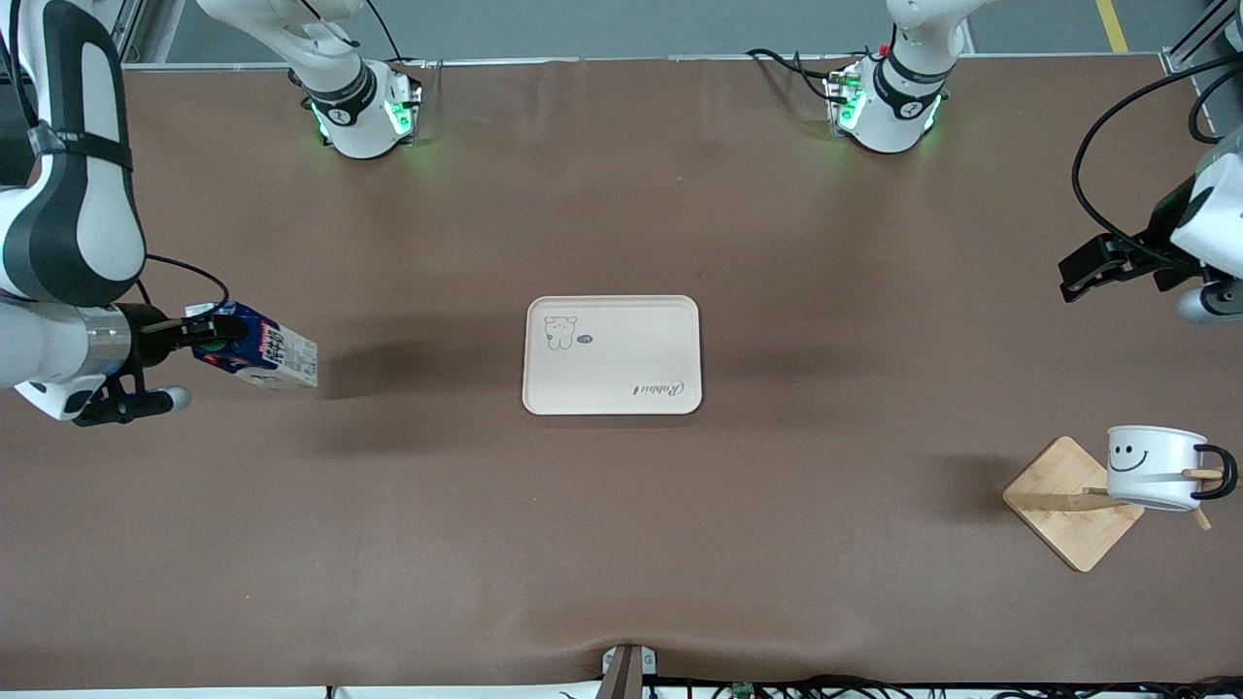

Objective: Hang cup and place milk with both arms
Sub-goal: 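Carry the milk carton off the tray with the right gripper, then lower the milk carton onto the table and open the right gripper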

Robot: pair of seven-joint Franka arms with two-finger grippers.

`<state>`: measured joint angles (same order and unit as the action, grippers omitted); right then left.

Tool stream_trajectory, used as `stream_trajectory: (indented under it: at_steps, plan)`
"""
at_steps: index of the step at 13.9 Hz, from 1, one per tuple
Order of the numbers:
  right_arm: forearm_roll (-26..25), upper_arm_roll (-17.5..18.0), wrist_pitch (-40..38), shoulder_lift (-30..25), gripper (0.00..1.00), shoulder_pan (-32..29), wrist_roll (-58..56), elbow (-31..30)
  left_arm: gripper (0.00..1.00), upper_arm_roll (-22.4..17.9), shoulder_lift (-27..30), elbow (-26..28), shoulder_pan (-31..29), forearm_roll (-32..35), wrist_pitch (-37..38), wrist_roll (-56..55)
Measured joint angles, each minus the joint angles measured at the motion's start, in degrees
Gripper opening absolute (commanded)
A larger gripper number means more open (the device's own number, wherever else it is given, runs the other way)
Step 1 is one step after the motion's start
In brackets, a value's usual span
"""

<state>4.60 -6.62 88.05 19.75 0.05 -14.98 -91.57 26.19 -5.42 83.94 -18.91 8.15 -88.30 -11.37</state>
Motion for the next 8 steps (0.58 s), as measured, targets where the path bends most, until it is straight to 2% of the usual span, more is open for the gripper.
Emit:
stream_trajectory:
  at_steps: [1,3,6,8]
  plan:
    - [-1.1,0.01,2.02,-0.37,0.0,-1.15,-0.41,-2.96,1.0,-4.1,0.45,-0.04,4.44,-0.01,0.82,-0.01]
    - [-2.21,0.01,5.61,-0.74,0.0,-2.66,-1.18,-7.7,1.0,-9.24,1.57,-0.04,10.54,-0.09,1.99,-0.01]
    - [-2.49,0.05,7.2,-0.92,0.0,-3.56,-3.54,-10.69,1.0,-14.81,3.49,0.33,16.36,-1.97,3.53,-0.01]
    - [-2.5,0.05,7.54,-1.11,0.0,-4.02,-3.72,-11.24,1.0,-16.3,4.84,1.45,17.7,-2.91,3.9,0.0]
